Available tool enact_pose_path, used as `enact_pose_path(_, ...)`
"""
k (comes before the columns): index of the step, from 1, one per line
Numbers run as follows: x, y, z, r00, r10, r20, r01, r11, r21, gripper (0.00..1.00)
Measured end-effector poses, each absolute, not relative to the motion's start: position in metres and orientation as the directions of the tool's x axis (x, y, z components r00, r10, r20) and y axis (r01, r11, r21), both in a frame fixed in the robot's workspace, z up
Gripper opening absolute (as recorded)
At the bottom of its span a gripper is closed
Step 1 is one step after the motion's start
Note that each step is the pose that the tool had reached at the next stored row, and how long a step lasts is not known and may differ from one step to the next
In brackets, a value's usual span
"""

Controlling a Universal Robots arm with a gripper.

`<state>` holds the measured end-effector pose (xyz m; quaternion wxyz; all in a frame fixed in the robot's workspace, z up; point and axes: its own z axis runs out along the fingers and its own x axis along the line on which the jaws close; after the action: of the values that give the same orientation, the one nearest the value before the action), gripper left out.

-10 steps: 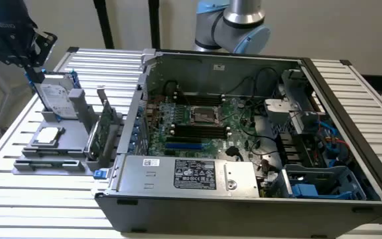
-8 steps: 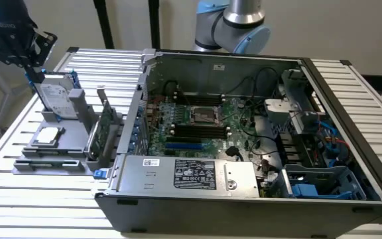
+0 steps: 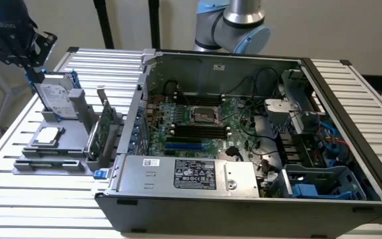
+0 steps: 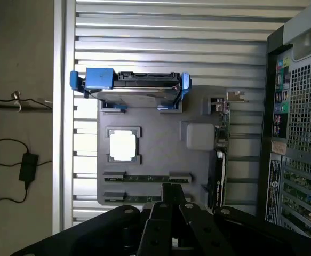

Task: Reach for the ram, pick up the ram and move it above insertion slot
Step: 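Reach for the ram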

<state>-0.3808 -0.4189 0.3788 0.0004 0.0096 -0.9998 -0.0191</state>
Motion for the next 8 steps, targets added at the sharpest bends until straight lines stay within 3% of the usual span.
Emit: enact_pose_path(8,-0.381,-0.429,0.379,-1.0,-0.019,0.001,-0.019,0.999,0.038,0.11)
